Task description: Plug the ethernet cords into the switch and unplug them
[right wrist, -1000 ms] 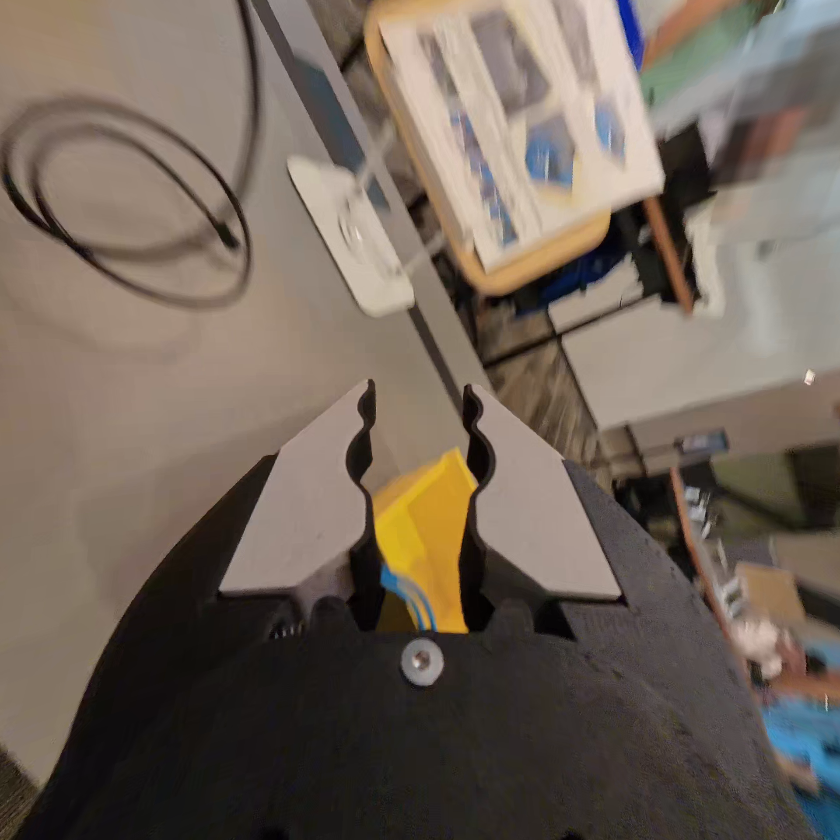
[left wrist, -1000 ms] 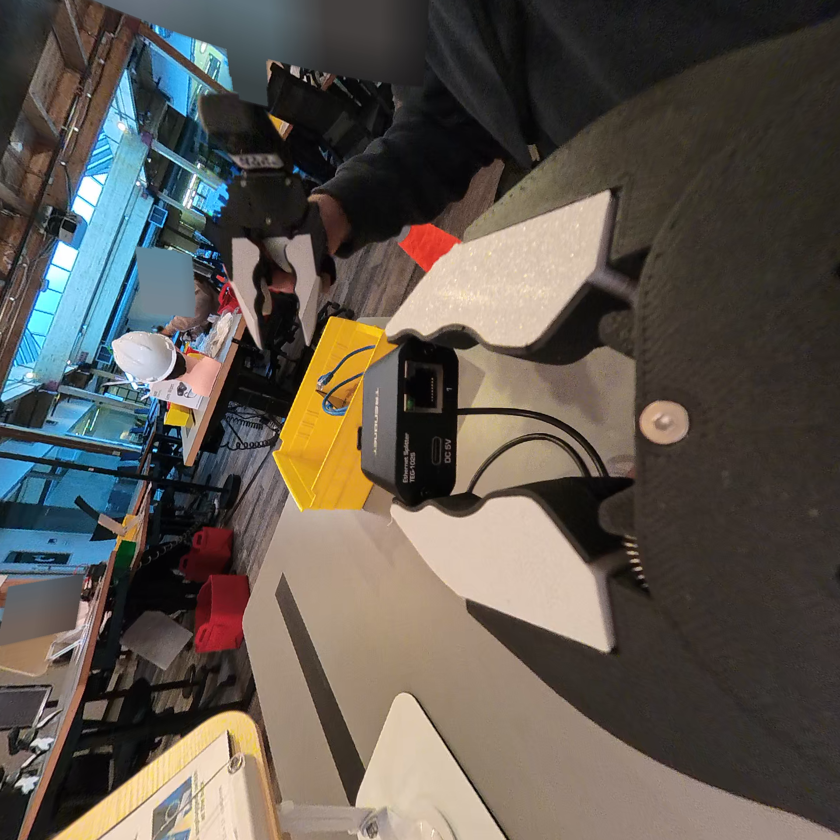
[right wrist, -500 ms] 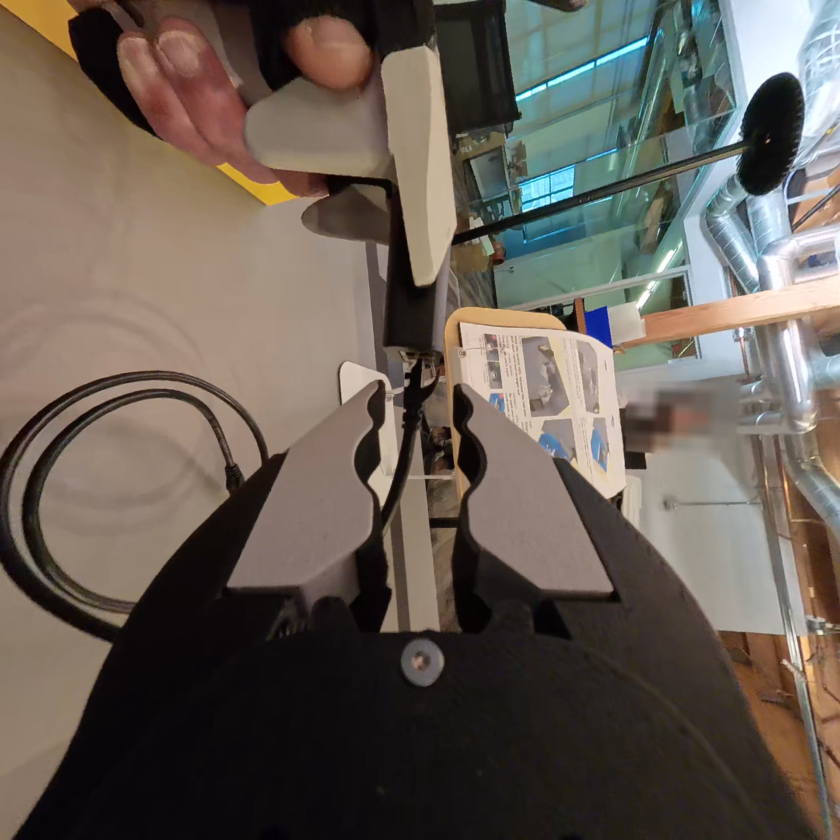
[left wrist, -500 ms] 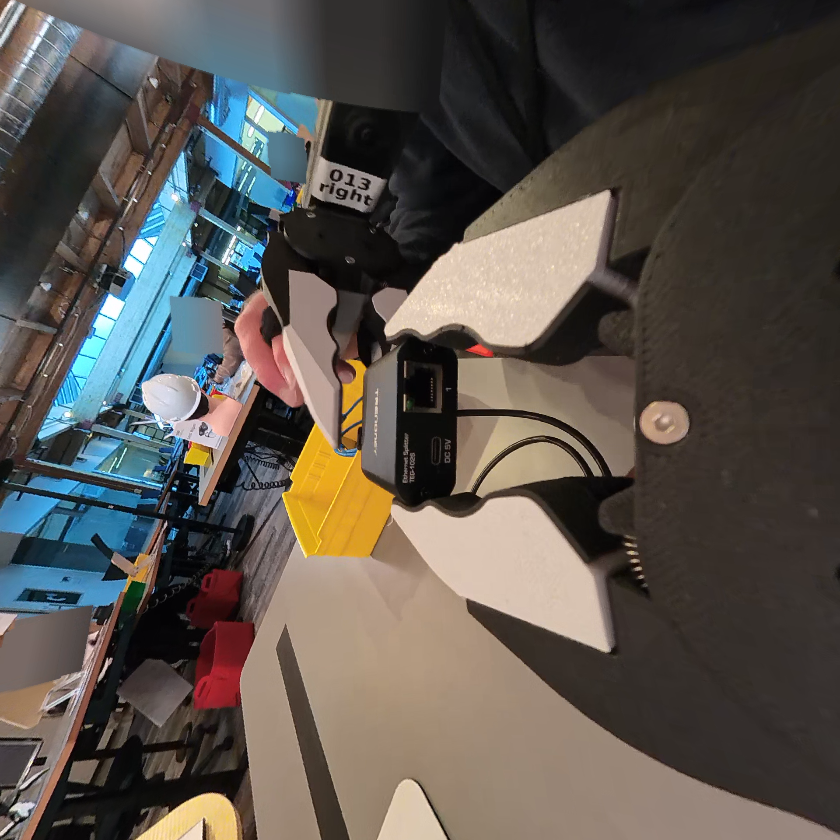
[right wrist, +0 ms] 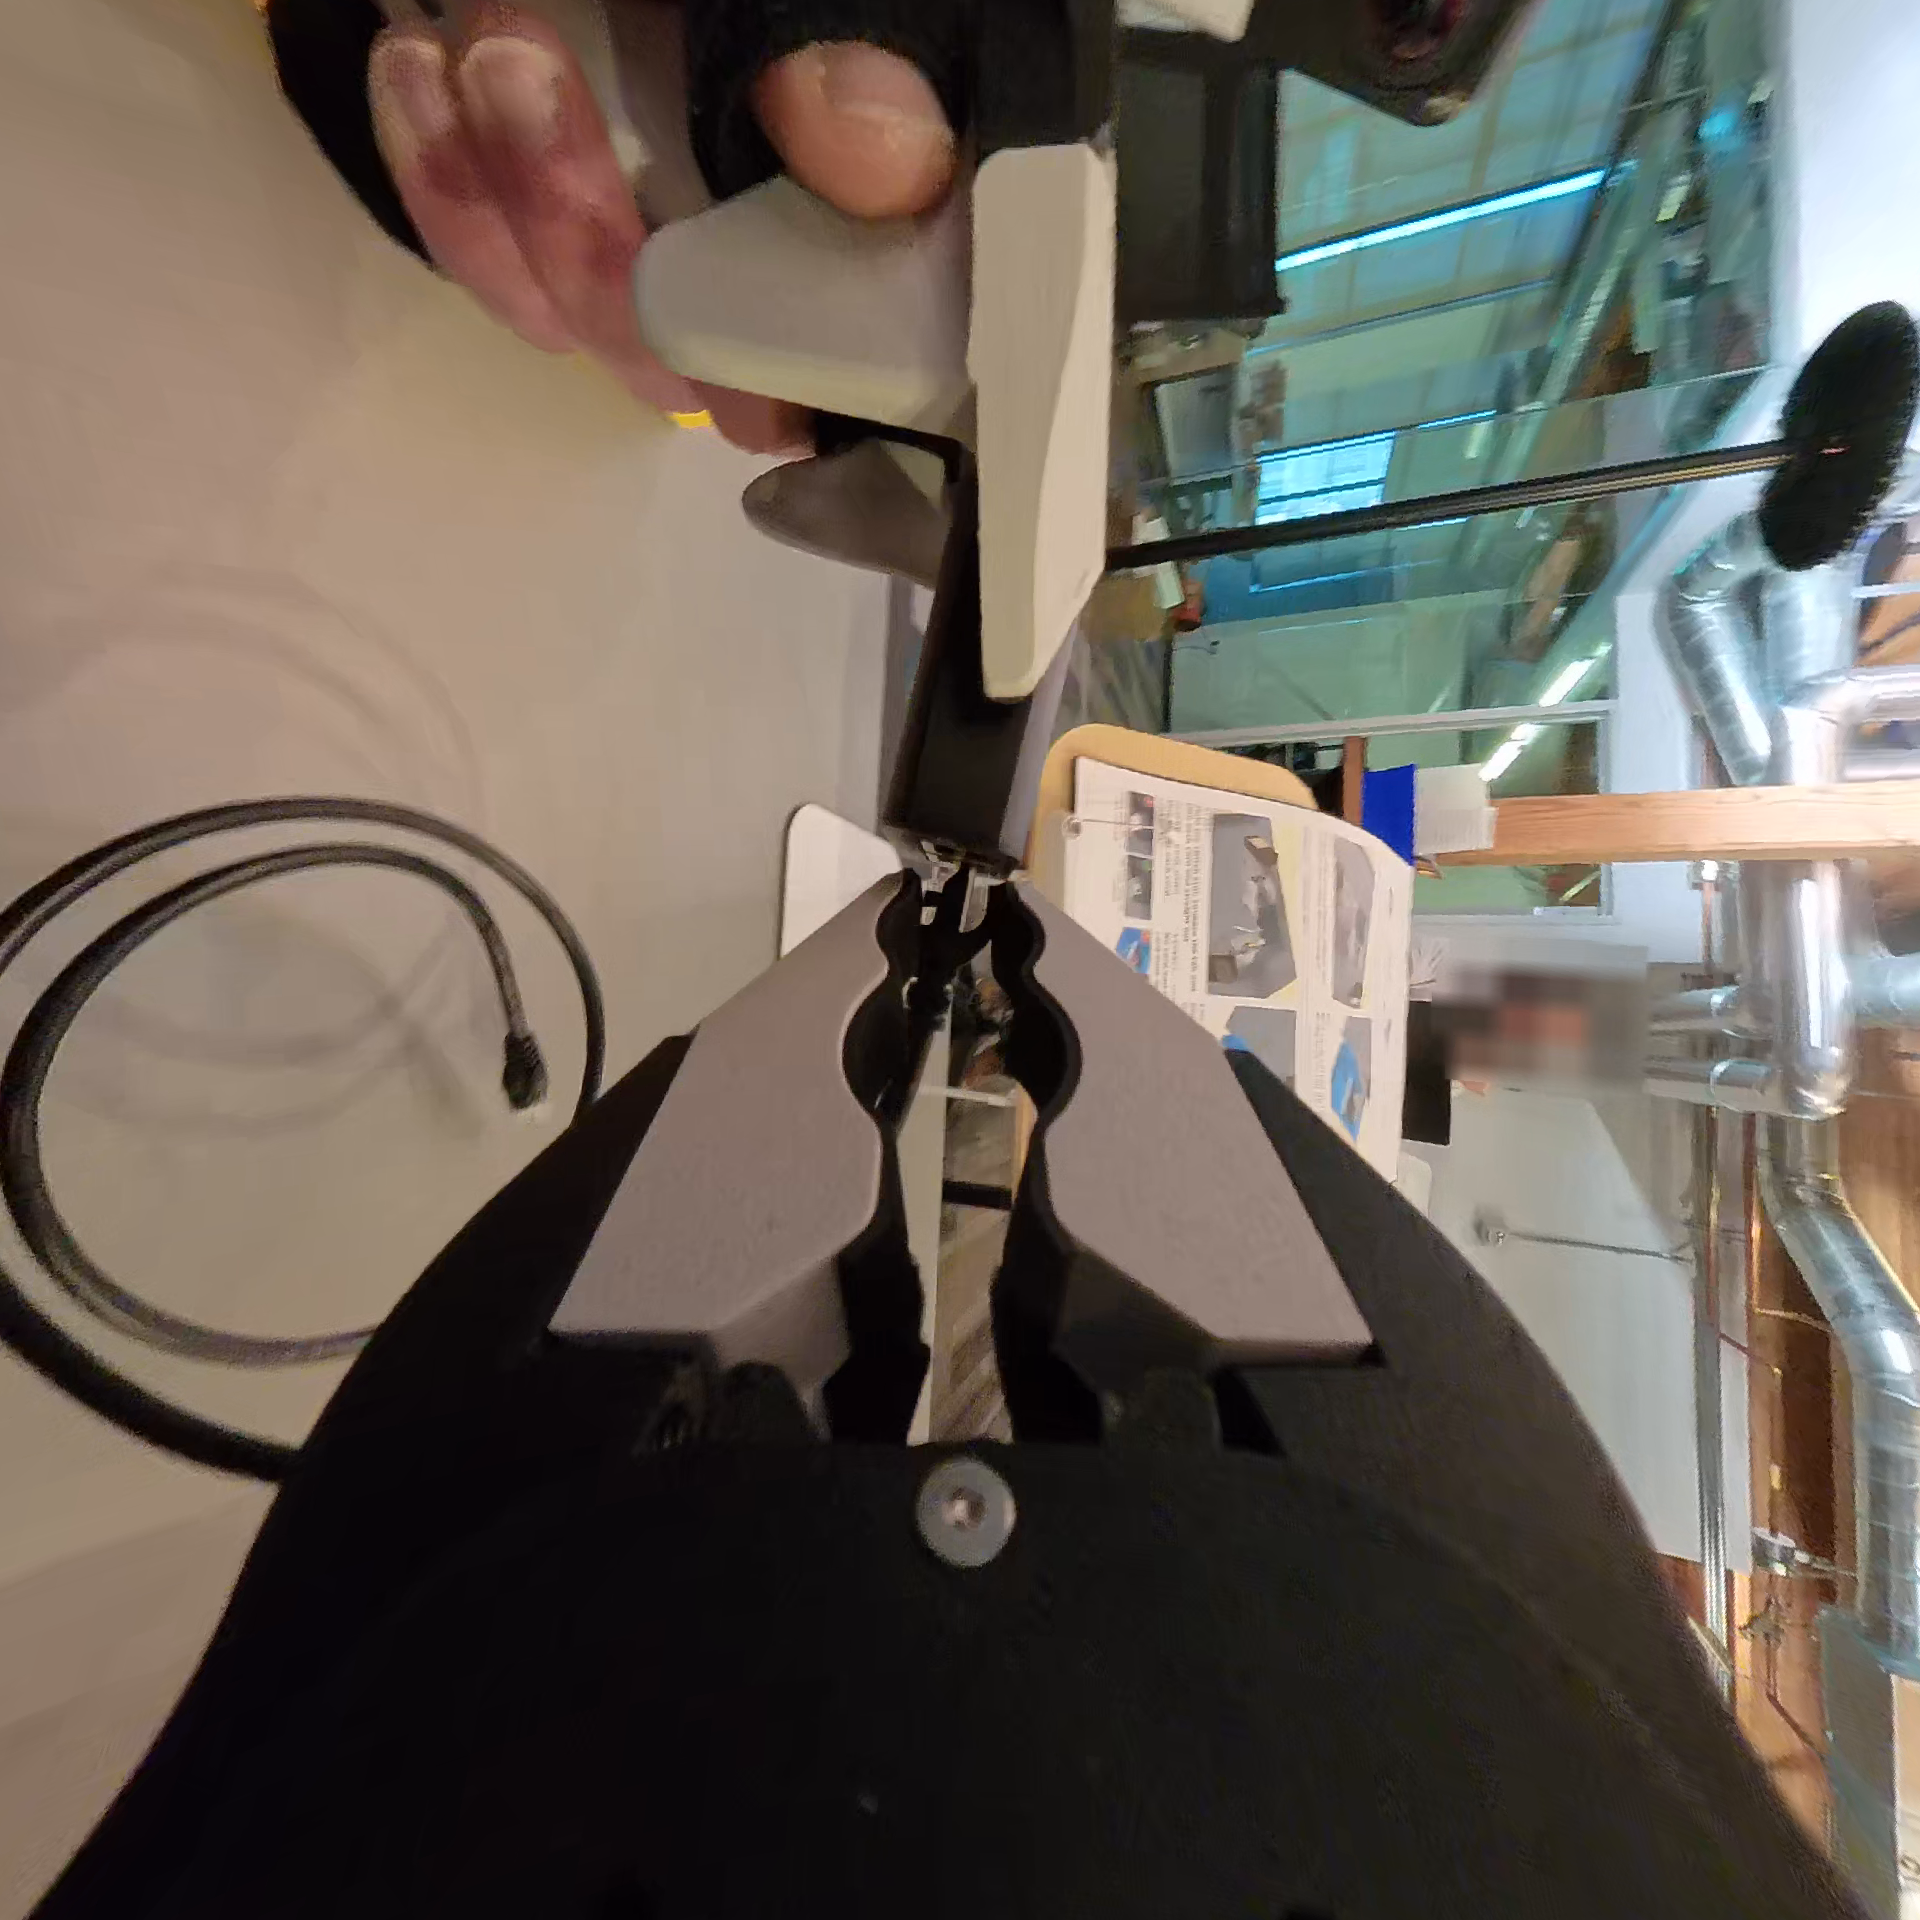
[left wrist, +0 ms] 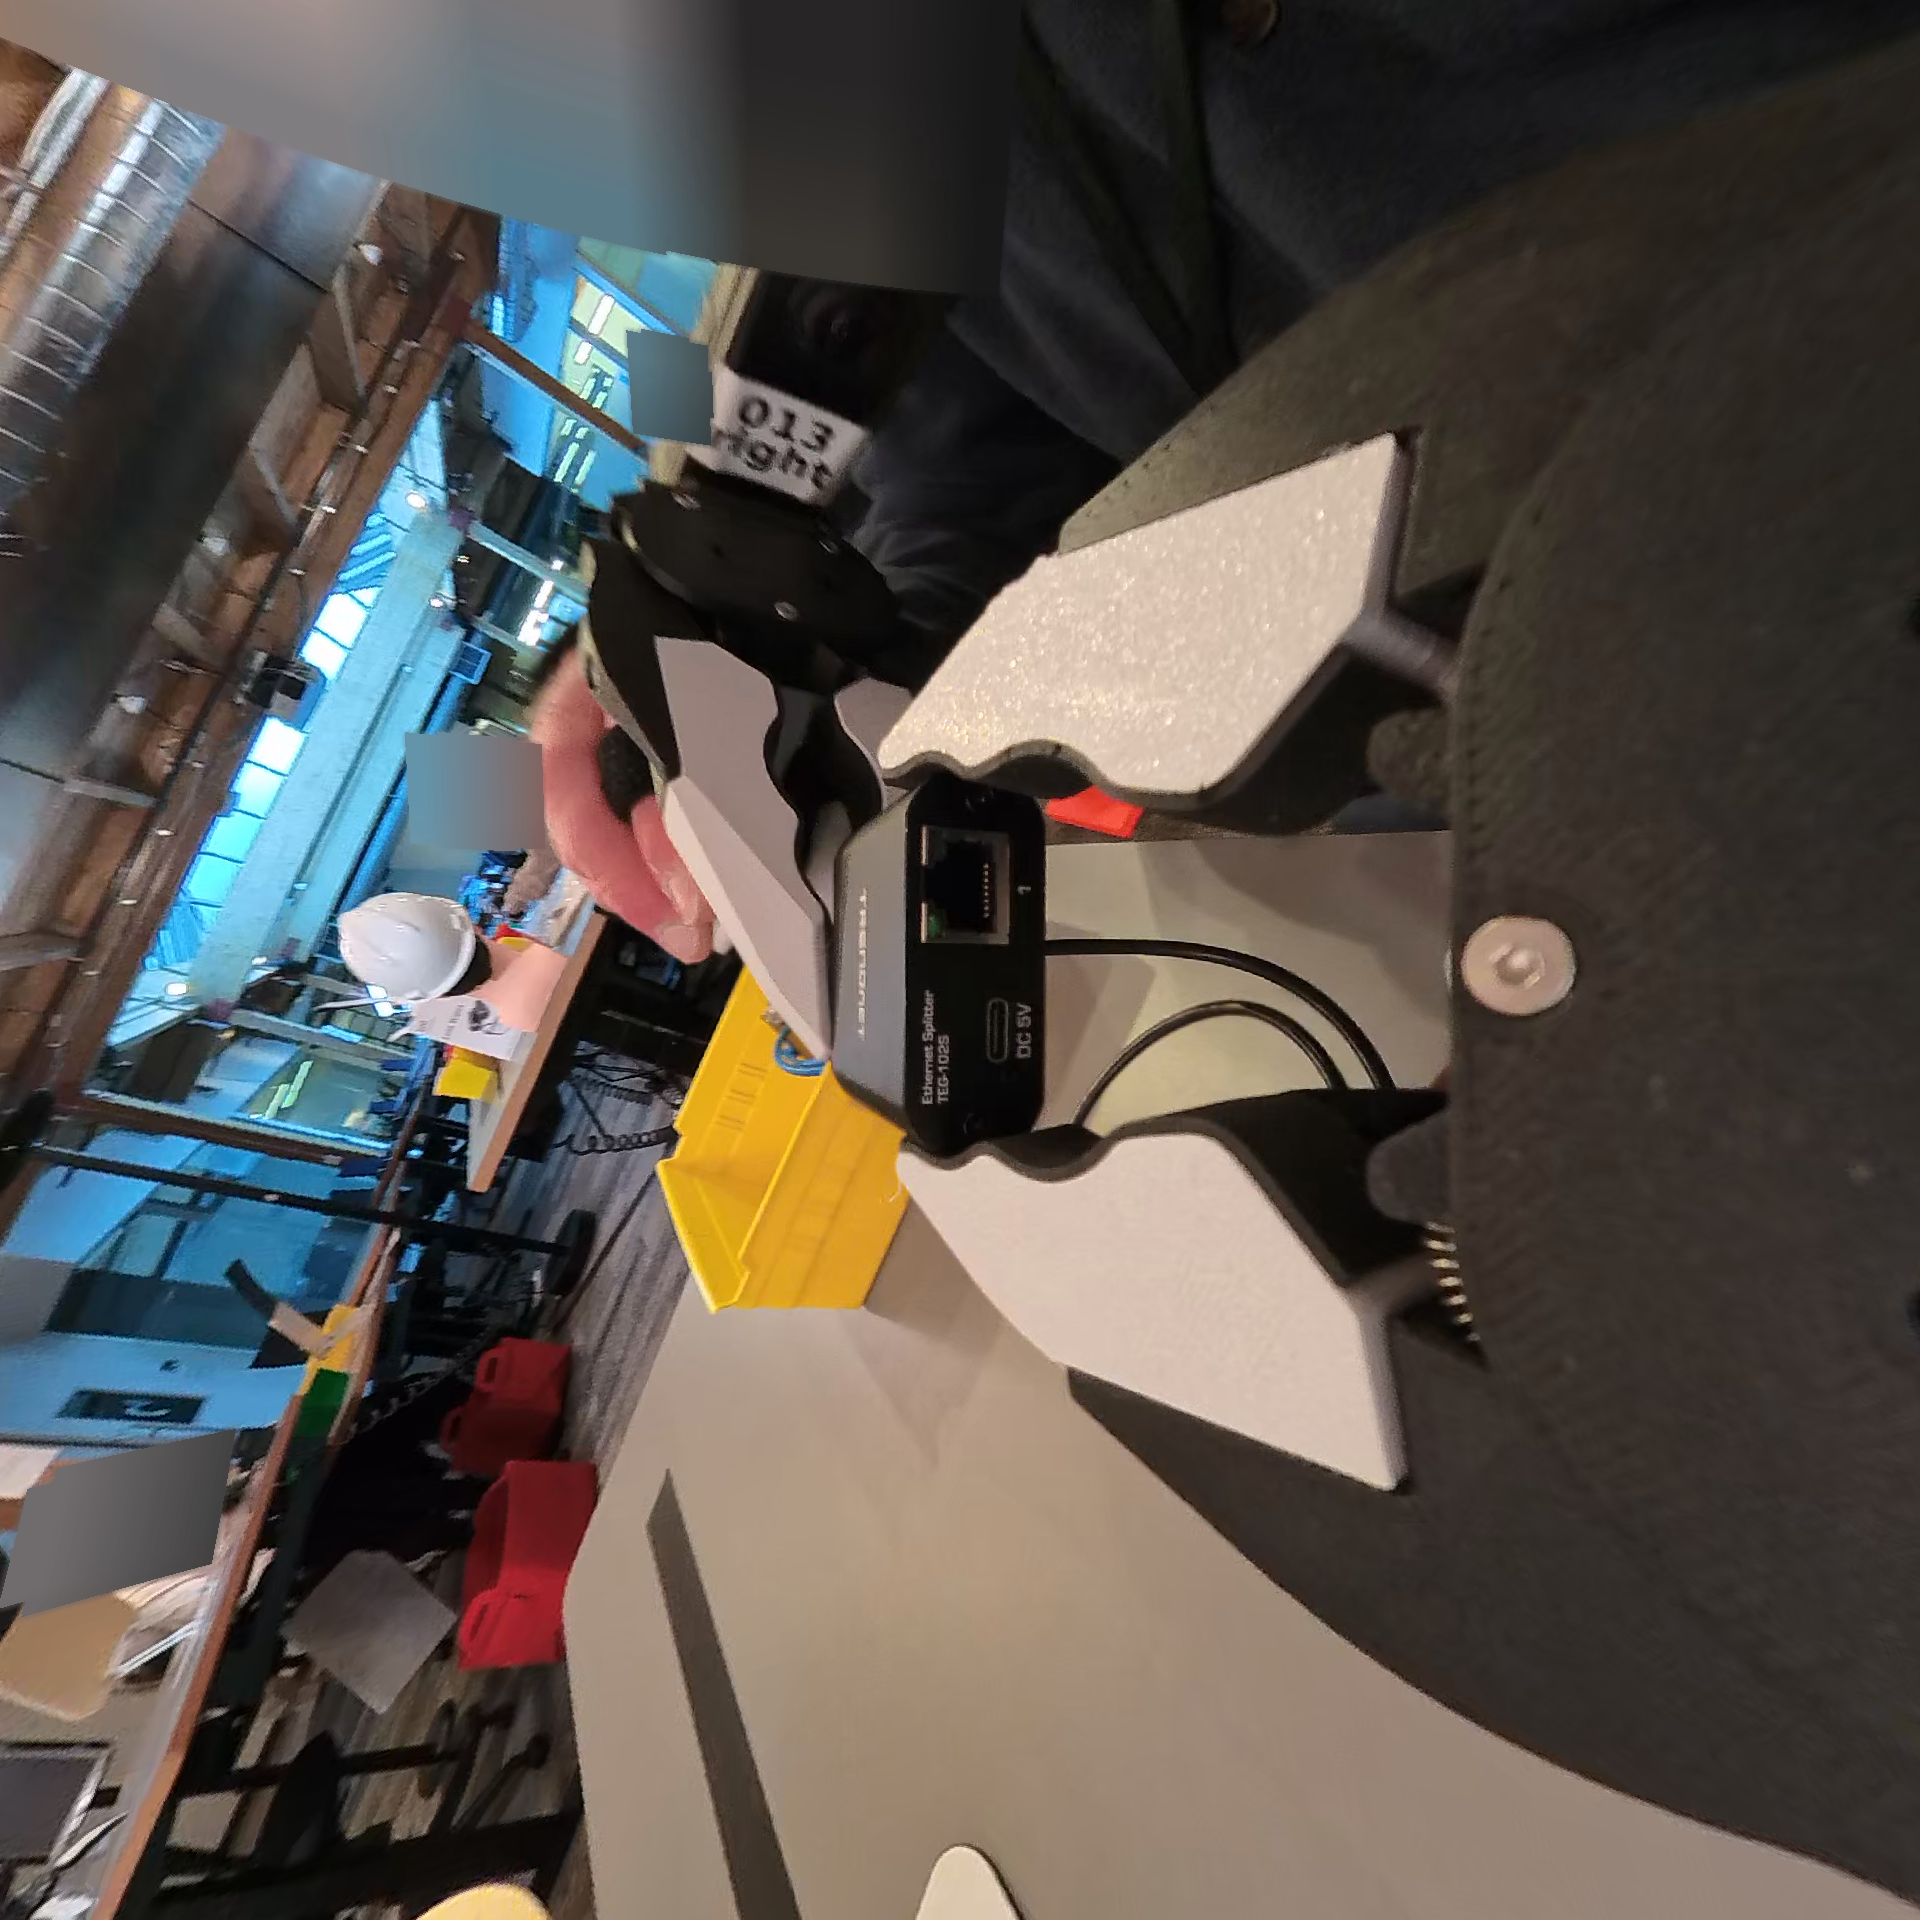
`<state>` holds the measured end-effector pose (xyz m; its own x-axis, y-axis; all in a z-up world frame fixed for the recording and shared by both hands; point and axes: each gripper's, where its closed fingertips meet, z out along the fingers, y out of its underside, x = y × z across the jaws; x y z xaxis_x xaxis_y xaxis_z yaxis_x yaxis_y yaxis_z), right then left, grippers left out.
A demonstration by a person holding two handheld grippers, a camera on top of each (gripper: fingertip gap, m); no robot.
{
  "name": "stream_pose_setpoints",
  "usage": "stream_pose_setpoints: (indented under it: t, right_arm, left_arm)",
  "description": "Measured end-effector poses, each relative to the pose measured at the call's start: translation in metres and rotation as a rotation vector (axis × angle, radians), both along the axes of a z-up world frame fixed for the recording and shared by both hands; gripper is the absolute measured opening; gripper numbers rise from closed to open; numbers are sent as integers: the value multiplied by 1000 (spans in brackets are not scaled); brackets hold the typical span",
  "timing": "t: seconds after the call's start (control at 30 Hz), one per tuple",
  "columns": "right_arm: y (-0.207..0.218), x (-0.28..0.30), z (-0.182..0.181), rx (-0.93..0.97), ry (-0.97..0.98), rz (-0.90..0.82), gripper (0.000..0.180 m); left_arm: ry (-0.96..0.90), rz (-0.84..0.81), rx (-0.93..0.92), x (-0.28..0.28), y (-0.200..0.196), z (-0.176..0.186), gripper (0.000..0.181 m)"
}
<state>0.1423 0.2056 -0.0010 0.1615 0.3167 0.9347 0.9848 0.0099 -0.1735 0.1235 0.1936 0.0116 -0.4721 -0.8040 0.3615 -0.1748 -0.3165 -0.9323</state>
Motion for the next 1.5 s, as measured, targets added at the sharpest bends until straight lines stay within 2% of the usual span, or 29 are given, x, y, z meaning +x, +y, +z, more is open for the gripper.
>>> stream_pose_setpoints:
  t: [0.17,0.37,0.47,0.53,0.6,0.67,0.77,0.93,1.1,1.2,1.33,1.5]
  right_arm:
    - [-2,1,-8,-55,-96,-16,9]
    - [-3,0,-4,-68,19,3,9]
    - [-9,-1,-12,-104,-81,36,9]
    - [-17,5,-27,-175,-144,51,9]
    - [-22,8,-35,-208,-125,52,9]
    - [-24,11,-33,-214,-92,38,9]
    - [-23,30,-3,-135,16,-28,10]
    - [-35,96,66,41,175,-220,11]
    - [-72,159,131,207,185,-398,11]
    - [-105,193,149,270,184,-509,12]
    - [-149,240,128,278,220,-661,11]
    - [-200,297,52,233,325,-864,11]
  left_arm:
    - [3,4,-23,1,0,-3,61]
    - [-16,-9,-87,1,0,0,61]
    - [-10,-37,-141,-1,0,-2,61]
    - [-71,14,-240,-7,25,12,61]
    - [-86,45,-134,-13,36,18,61]
    - [-87,29,-97,-11,23,19,62]
    - [-42,30,-37,-5,14,5,62]
    - [-63,10,-29,-8,16,13,61]
    - [-52,-4,0,-8,10,11,62]
    - [-37,-9,7,-7,9,7,62]
    - [-32,-11,7,-7,9,5,62]
    - [-24,-10,22,-6,6,3,62]
